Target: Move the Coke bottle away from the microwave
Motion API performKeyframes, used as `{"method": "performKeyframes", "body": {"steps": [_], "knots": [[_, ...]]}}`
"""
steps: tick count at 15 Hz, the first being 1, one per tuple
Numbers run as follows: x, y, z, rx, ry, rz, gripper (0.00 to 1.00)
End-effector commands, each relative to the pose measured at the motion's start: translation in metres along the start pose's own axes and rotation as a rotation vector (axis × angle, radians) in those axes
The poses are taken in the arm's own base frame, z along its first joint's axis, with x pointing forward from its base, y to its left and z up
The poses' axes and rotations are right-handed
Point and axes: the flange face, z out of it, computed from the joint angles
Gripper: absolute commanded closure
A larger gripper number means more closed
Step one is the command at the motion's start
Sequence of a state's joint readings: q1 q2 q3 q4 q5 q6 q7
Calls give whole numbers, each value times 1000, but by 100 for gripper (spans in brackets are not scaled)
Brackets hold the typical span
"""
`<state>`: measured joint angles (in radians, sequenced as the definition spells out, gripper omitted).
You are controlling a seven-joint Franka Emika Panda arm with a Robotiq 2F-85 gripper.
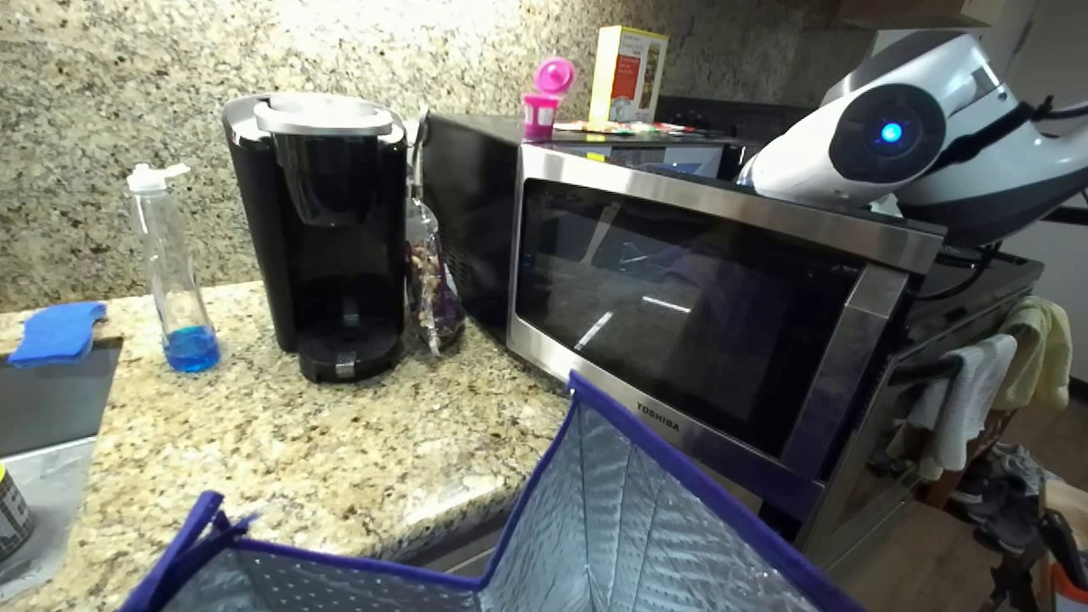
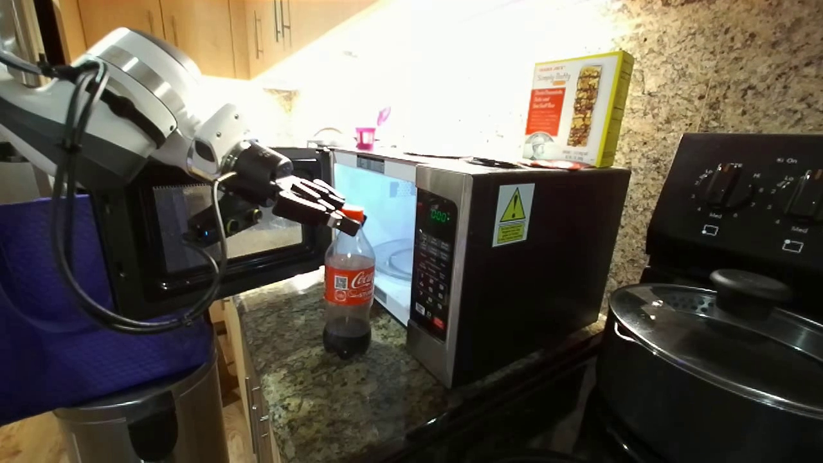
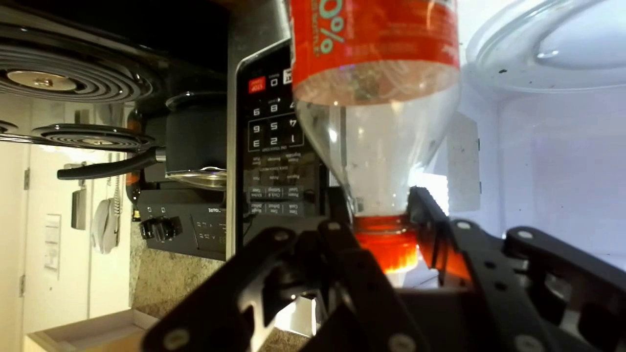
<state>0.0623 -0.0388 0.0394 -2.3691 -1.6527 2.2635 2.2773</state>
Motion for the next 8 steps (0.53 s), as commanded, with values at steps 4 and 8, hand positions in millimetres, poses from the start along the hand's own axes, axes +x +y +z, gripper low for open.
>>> {"method": "performKeyframes", "body": {"steps": [4, 8], "knots": [[-12, 5, -10, 4, 2, -15, 27], [-11, 5, -9, 2, 2, -37, 2]]}}
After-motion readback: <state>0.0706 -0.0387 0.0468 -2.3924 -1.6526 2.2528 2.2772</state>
